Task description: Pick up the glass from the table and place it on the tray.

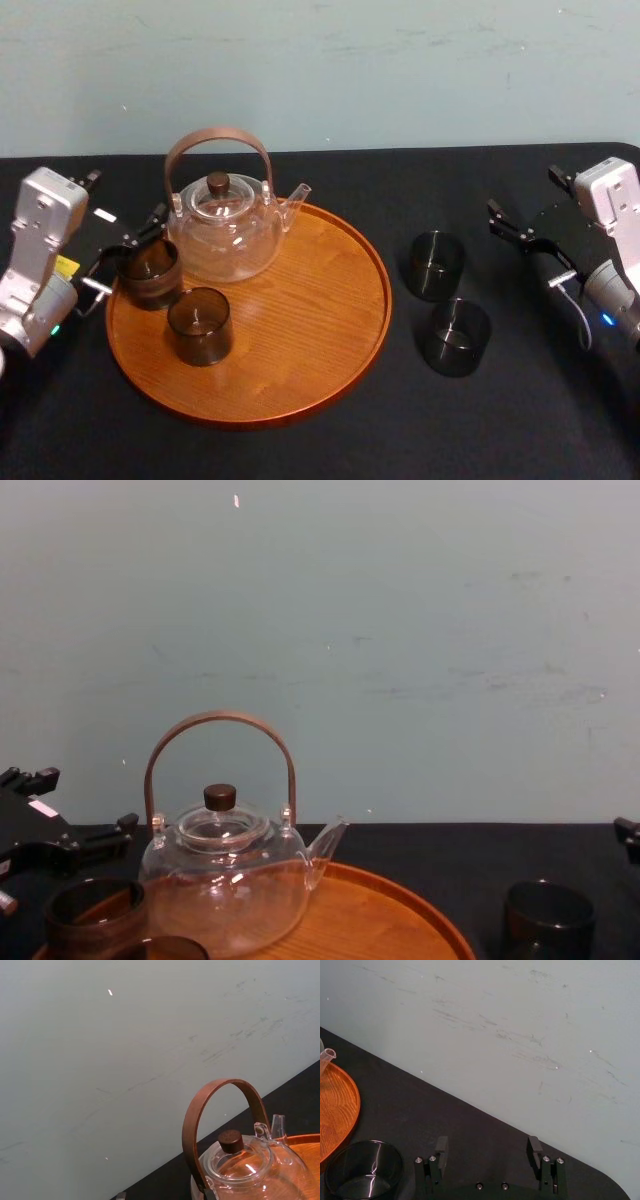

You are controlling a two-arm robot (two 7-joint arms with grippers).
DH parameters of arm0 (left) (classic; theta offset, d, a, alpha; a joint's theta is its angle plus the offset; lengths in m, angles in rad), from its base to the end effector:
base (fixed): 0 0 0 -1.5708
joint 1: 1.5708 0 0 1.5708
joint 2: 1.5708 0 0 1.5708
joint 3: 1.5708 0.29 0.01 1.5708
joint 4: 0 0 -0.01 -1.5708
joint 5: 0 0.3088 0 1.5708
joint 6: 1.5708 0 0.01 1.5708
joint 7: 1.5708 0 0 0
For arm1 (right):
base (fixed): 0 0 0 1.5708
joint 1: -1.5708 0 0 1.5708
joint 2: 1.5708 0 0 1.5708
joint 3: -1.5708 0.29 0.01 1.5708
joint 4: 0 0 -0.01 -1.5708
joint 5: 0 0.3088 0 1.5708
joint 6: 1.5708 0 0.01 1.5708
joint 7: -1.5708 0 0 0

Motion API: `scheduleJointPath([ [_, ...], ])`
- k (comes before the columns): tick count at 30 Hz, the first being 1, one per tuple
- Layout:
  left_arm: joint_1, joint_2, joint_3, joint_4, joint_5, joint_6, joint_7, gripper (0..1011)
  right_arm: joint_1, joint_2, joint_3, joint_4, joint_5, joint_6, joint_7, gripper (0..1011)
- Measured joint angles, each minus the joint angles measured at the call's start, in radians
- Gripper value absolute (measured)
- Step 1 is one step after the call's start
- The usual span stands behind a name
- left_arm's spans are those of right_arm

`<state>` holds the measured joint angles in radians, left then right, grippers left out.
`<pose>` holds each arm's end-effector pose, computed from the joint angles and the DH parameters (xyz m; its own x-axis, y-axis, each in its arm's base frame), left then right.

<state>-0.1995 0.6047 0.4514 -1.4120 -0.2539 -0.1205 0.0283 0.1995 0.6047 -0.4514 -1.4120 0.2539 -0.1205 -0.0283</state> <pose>0.3581 0.0827 -0.3023 0.2923 0.8803 0.3738 -0.9553 0.2873 0.0703 0.3581 -0.0827 -0.3023 0.2923 -0.8803 0.3737 0.9553 0.2873 -0.0703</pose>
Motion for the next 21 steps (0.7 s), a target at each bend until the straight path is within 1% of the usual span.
scheduleJointPath([
  [21, 0.0, 0.0, 0.0, 0.0, 0.0, 0.0, 0.0, 1001, 0.0, 0.0, 0.0, 0.0, 0.0, 0.0, 0.0, 1002],
])
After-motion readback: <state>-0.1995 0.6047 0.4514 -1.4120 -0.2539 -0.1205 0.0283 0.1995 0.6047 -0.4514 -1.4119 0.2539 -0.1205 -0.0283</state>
